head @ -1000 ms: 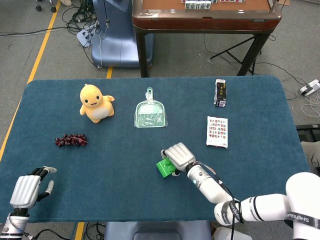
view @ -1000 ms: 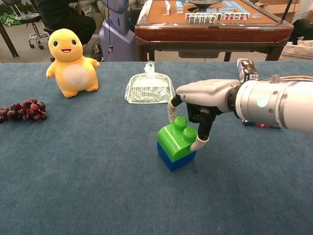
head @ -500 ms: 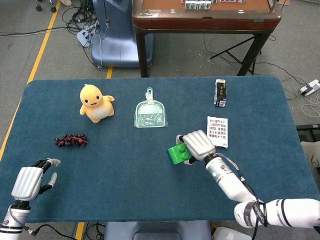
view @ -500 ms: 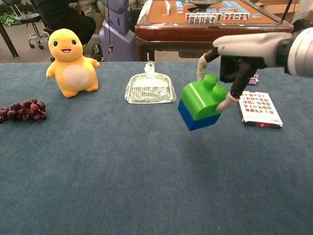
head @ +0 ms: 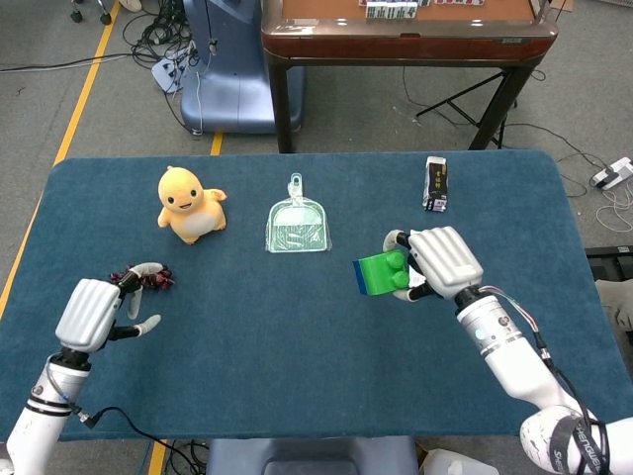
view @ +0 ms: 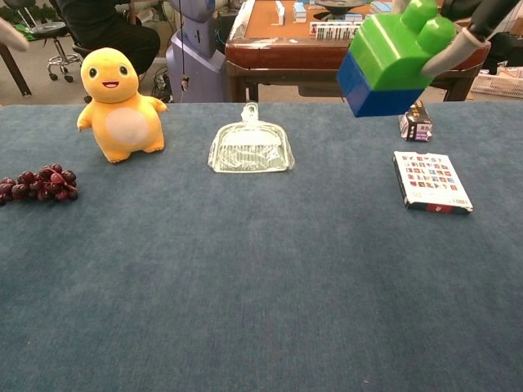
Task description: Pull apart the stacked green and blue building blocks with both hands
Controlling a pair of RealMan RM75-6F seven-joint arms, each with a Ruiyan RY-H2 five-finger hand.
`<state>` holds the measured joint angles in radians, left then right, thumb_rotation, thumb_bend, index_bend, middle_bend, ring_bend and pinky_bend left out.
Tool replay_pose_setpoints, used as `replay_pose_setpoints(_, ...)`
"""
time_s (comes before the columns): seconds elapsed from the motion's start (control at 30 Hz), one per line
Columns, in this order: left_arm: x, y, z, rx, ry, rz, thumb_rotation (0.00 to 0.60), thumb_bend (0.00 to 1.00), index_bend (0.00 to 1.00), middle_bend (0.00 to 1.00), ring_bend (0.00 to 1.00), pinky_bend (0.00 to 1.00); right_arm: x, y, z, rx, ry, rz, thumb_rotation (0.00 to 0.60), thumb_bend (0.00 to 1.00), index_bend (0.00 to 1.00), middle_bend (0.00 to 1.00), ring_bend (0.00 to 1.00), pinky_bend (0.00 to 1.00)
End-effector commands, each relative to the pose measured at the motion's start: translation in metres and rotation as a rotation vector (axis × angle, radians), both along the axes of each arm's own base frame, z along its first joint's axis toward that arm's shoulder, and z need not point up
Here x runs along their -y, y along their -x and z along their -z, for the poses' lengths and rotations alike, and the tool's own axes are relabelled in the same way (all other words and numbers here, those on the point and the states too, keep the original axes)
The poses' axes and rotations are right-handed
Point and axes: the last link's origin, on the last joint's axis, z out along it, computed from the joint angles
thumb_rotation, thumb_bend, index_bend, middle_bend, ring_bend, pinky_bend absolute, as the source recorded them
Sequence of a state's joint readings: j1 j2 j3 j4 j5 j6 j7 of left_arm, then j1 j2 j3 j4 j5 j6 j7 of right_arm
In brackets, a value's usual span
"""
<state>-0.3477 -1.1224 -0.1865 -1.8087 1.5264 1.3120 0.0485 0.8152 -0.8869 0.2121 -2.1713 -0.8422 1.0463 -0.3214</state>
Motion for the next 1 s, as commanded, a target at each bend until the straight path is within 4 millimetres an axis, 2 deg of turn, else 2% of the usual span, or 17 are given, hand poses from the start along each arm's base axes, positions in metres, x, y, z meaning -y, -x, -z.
replay_pose_setpoints(0.03,-0.016,-0.027,-0.006,0.054,0.028,0.027,0.600,0.05,0.26,0.84,0.93,1.00,0.000,-0.005,-0.008,0.051,-0.008,0.000,0.600,0.00,0.63,1.00,1.00,1.00)
replay_pose_setpoints(0.2,-0.029,-0.058,-0.009,0.142,0.097,0.051,0.600,0.04,0.24,0.89,0.98,1.00,0.003,-0.011,-0.009,0.105,-0.018,-0.007,0.600,0.00,0.64,1.00,1.00,1.00)
replay_pose_setpoints(0.4,-0.038,-0.084,-0.006,0.243,0.201,0.057,0.600,0.03,0.24,0.92,1.00,1.00,0.007,-0.023,-0.005,0.172,-0.027,-0.035,0.600,0.00,0.65,1.00,1.00,1.00)
replay_pose_setpoints(0.73,-0.045,-0.107,0.010,0.383,0.326,0.066,0.600,0.02,0.25,0.99,1.00,1.00,0.014,-0.048,0.010,0.285,-0.044,-0.061,0.600,0.00,0.66,1.00,1.00,1.00)
replay_pose_setpoints(1.0,-0.050,-0.113,0.021,0.430,0.328,0.059,0.600,0.00,0.33,1.00,1.00,1.00,0.016,-0.064,0.023,0.334,-0.069,-0.076,0.600,0.00,0.66,1.00,1.00,1.00)
